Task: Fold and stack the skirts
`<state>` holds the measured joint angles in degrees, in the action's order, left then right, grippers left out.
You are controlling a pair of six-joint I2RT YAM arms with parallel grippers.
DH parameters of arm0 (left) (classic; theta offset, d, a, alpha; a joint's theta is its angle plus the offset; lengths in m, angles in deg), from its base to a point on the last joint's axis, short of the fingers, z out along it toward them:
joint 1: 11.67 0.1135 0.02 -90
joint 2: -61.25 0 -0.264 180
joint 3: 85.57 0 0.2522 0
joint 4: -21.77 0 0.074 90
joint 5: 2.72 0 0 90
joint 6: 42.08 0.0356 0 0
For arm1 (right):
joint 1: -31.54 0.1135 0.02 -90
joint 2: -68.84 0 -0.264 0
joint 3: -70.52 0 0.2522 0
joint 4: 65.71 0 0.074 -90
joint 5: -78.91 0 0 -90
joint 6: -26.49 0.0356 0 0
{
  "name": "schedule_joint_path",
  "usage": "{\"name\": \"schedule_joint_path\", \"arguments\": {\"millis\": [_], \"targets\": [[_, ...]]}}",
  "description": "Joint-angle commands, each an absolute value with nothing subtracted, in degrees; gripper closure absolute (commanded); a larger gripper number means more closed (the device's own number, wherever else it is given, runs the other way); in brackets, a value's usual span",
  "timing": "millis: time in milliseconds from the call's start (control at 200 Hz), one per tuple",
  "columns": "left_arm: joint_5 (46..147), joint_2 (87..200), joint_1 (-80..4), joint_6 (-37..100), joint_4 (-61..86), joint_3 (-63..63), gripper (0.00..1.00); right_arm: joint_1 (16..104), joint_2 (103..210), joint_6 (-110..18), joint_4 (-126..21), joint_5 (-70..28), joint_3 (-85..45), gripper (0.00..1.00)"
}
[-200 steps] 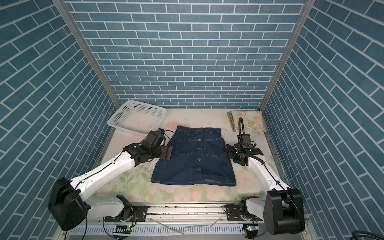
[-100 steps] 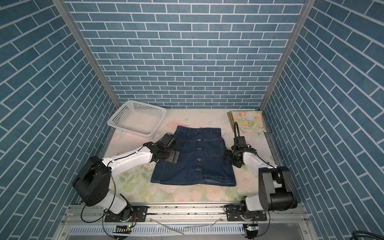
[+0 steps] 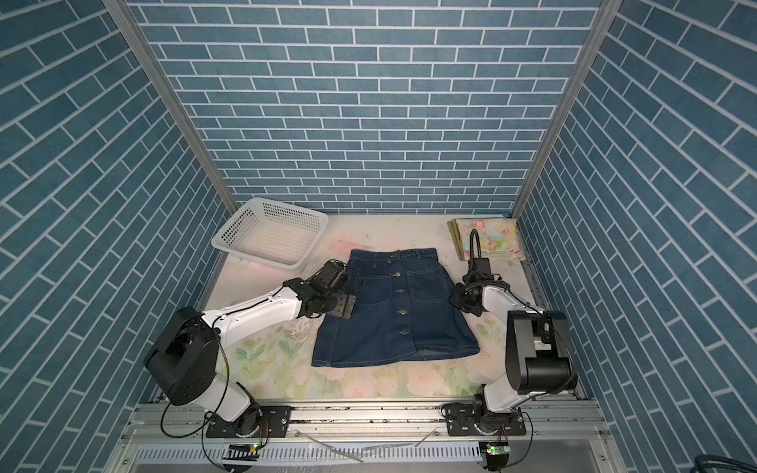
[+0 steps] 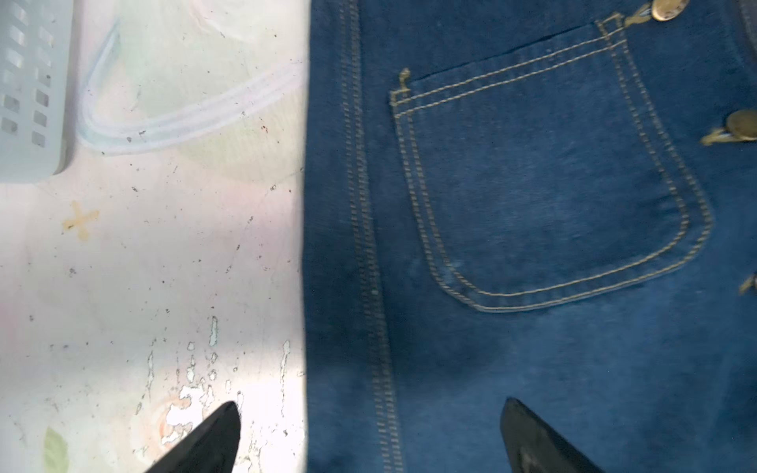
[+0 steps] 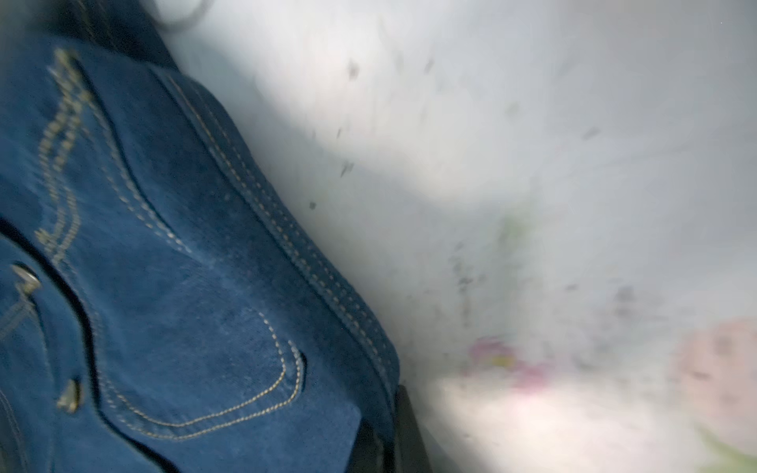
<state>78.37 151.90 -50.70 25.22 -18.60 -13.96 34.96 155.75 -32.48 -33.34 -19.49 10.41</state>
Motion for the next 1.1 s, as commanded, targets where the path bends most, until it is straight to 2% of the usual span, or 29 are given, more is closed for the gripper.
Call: {"name": "schedule_joint_path", "arguments": {"millis": [0, 90, 150, 260, 400, 935, 1095], "targets": [[78.27, 151.85, -50.87, 24.94, -18.97, -13.97, 0.00, 34.27, 150.41, -33.30, -31.51, -15.09, 9.99, 0.97], [78.48, 152.23, -50.87, 24.74, -18.89, -14.06, 0.00, 34.29, 146.55, -32.62, -30.82, -15.73, 12.56, 0.56], [78.82, 152.42, -50.87, 24.82, -18.73, -14.15, 0.00, 34.32, 144.30, -32.17, -30.44, -17.24, 14.66, 0.35], [78.65, 152.30, -50.87, 24.66, -18.89, -14.31, 0.00, 34.36, 140.31, -31.46, -29.52, -18.24, 18.76, 0.16], [78.11, 151.10, -50.87, 24.55, -19.12, -15.11, 0.00, 34.44, 136.78, -30.72, -28.32, -19.34, 23.02, 0.02], [76.74, 146.90, -50.79, 21.62, -20.51, -18.96, 0.00, 35.64, 133.26, -29.02, -25.01, -24.29, 29.25, 0.01], [77.22, 144.88, -50.19, 20.92, -19.94, -21.97, 0.00, 37.52, 133.44, -28.63, -24.09, -21.49, 29.25, 0.01]]}}
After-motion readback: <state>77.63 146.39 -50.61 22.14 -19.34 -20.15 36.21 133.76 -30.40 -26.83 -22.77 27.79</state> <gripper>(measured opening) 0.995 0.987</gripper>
